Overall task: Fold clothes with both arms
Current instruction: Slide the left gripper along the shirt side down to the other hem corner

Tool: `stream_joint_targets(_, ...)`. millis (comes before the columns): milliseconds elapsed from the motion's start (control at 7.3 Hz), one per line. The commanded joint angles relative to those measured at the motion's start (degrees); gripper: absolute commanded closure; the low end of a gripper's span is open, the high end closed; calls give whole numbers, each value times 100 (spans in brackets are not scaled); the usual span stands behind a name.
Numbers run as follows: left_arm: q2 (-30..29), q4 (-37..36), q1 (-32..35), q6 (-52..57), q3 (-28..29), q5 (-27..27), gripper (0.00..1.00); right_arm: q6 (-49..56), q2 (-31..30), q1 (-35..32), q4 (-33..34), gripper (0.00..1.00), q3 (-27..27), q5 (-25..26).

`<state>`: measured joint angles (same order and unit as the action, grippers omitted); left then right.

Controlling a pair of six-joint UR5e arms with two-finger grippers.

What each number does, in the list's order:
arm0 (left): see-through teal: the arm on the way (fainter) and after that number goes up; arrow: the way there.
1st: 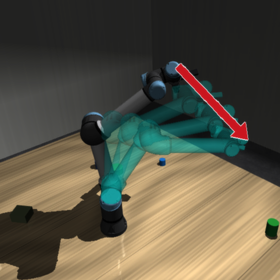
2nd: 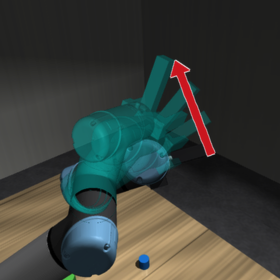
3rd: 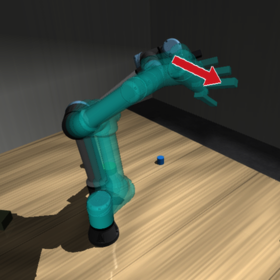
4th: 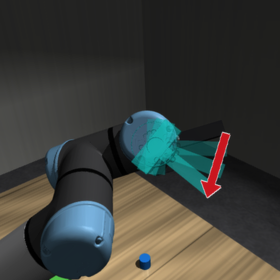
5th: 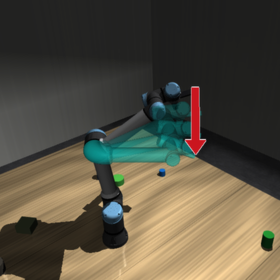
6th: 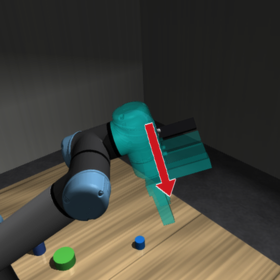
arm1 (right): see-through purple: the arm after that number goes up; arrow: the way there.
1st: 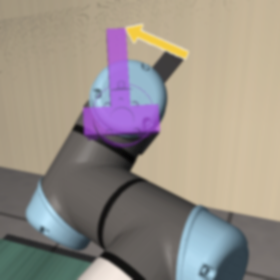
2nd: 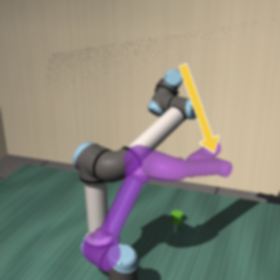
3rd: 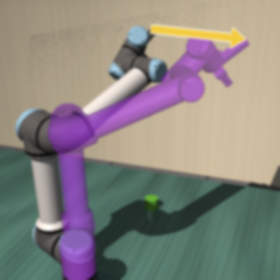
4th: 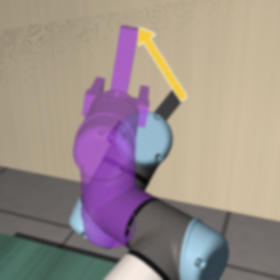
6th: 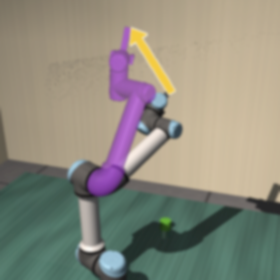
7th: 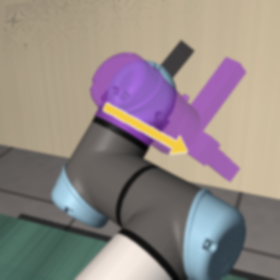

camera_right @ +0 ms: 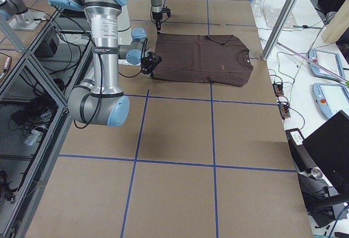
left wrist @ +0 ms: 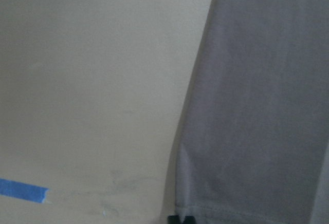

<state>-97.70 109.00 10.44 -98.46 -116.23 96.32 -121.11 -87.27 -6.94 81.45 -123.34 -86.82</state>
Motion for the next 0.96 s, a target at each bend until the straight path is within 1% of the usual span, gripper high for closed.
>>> stream_joint_targets(0, 206, -201, 63, 2, -590, 1, 100, 0, -174, -18, 3, 100, -119, -10)
stream_joint_targets(137, 269, -490, 37, -6, -890, 10, 100, 0, -315, -18, 3, 100, -181, -27)
stream_joint_targets(411, 278, -511, -7, -59, -981, 10, 100, 0, -517, 17, 3, 100, -278, -36)
stream_joint_targets(548, 278, -511, -7, -59, -990, 10, 100, 0, -519, 43, 3, 100, -296, -36)
stream_joint_targets(822, 287, -563, -7, -138, -1147, 10, 100, -70, -606, 183, 20, 100, -698, -272)
